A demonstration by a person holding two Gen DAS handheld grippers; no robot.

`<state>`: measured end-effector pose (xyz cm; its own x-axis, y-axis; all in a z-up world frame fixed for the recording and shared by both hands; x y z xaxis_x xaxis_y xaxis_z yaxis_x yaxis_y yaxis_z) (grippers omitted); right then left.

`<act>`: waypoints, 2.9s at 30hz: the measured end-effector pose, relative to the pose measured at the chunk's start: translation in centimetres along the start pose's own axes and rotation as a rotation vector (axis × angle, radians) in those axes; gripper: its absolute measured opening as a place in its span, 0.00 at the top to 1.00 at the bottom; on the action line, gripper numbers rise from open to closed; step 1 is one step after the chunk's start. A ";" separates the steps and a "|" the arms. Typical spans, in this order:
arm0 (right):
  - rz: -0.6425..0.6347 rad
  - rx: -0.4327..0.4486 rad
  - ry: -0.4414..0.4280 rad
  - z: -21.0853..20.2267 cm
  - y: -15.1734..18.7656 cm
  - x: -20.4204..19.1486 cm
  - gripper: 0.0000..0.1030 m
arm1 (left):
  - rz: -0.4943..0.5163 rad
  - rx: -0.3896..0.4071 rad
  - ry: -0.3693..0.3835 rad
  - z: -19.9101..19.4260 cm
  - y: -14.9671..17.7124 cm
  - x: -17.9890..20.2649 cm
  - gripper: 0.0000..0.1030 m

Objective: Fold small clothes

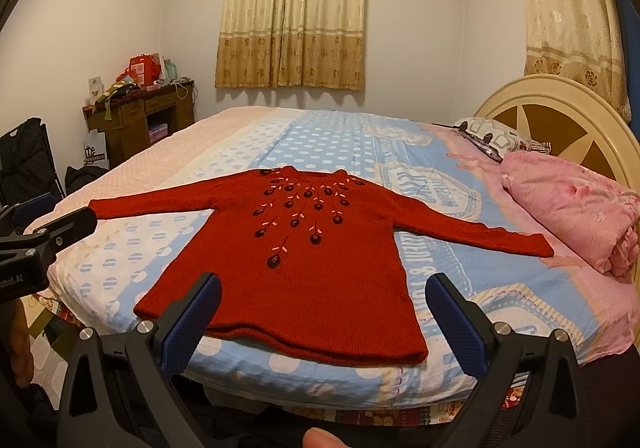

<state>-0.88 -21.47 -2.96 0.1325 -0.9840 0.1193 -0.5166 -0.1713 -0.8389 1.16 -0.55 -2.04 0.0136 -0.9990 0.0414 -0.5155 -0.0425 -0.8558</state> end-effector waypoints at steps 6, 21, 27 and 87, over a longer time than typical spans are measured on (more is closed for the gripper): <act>-0.002 -0.010 0.005 0.5 0.1 0.1 0.01 | 0.001 -0.008 0.000 0.3 0.5 0.1 0.00; 0.018 -0.063 0.043 5.7 0.1 3.3 0.01 | 0.006 -0.062 -0.029 3.9 0.4 -1.4 0.00; 0.034 -0.127 0.097 10.6 -0.7 6.3 0.01 | 0.061 -0.116 -0.085 8.2 -0.8 -2.3 0.00; 0.724 -0.294 0.330 28.9 -5.2 39.4 0.92 | -0.048 -0.334 0.069 31.7 -3.1 -8.2 0.00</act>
<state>31.47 -57.92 -9.21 -0.5460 -0.8119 -0.2068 -0.5834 0.5456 -0.6016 29.87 7.42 -16.06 -0.0071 -0.9925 0.1221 -0.7681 -0.0728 -0.6362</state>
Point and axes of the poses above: each gripper's, at about its wrist camera, not at the fingertips, and z roughly the way its jaws point, x to its right, y to its underside, the point moved 1 cm from there along z, roughly the way its jaws point, and after that the axes turned 3 degrees about -x, right-handed, at the moved point
